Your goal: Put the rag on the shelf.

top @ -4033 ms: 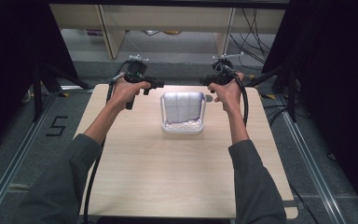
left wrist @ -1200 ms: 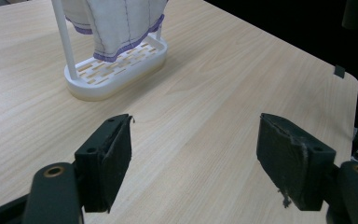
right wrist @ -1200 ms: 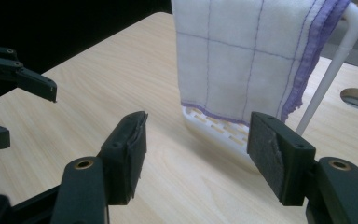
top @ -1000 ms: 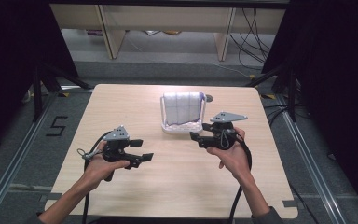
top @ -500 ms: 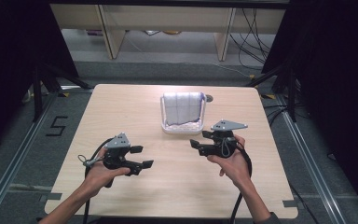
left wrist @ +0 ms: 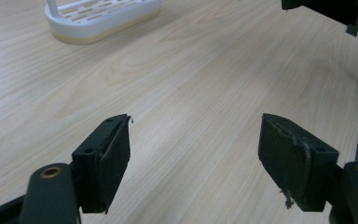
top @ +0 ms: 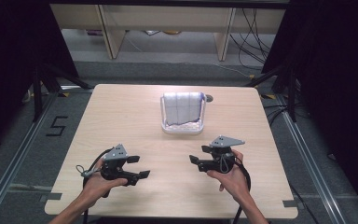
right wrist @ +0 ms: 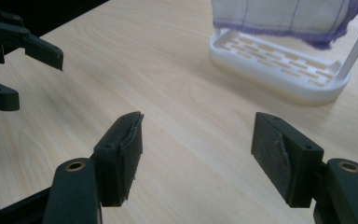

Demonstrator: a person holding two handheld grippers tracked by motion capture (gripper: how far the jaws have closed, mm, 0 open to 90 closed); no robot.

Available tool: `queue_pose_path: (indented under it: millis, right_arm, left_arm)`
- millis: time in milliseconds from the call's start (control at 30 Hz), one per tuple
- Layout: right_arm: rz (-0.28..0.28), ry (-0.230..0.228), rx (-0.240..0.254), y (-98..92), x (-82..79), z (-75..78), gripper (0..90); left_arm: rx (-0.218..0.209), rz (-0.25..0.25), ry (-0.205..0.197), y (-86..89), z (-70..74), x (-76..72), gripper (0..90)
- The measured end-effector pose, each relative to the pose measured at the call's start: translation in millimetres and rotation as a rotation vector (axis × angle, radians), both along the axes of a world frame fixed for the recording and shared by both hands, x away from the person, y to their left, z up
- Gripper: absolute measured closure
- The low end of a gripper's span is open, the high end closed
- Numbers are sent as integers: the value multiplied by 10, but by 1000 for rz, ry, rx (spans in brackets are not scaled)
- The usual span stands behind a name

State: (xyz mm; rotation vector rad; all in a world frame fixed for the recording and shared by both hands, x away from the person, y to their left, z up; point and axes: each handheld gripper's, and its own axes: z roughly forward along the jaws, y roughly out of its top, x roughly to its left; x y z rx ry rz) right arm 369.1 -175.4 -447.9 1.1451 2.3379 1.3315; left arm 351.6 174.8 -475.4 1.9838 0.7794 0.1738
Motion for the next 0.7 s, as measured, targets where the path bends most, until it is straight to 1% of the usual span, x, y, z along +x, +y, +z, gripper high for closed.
queue_pose_path:
  millis: [67,100,133,167,233,267,300,333,367,433,467,500,533,567,600,633,667,700]
  right_arm:
    - [11,-2,5,5,2,-26,347]
    - [20,14,-1,12,-22,-54,346]
    - [20,14,-1,12,-22,-54,346]
    - [24,35,0,33,-73,-67,344]
    - [25,31,4,39,-86,-79,343]
    - [19,44,2,45,-142,-103,343]
    - [17,47,-18,37,-158,-104,343]
    - [27,21,-29,27,-158,-129,342]
    - [32,25,-32,20,-173,-138,341]
    - [24,19,-33,22,-196,-156,340]
    - [34,31,-36,13,-214,-160,340]
    - [33,35,-38,5,-239,-171,337]
    - [26,55,-28,12,-276,-182,332]
    - [32,36,-37,-12,-293,-206,323]
    - [26,35,-35,-15,-309,-214,321]
    - [41,44,-27,-24,-320,-227,319]
    - [17,80,-23,-17,-371,-224,318]
    - [29,37,-40,-38,-362,-245,316]
  left_arm:
    - [4,-3,1,12,-12,-8,243]
    - [6,-5,13,34,-39,-36,242]
    - [6,-5,13,34,-39,-36,242]
    - [11,-2,19,38,-77,-74,241]
    - [11,-3,15,38,-104,-97,240]
    - [22,-14,21,42,-124,-126,239]
    - [24,-7,15,36,-137,-141,239]
    - [24,-7,15,36,-137,-141,238]
    - [27,-6,12,33,-148,-169,238]
    - [28,-10,13,37,-154,-182,236]
    - [25,-1,14,34,-162,-206,236]
    - [30,-10,6,39,-173,-220,235]
    - [37,-14,5,44,-176,-233,234]
    - [29,-16,11,45,-196,-265,230]
    - [32,-13,17,47,-202,-284,229]
    - [32,-17,16,54,-210,-294,229]
    - [38,-23,13,64,-215,-303,226]
    - [37,-19,13,70,-219,-317,222]
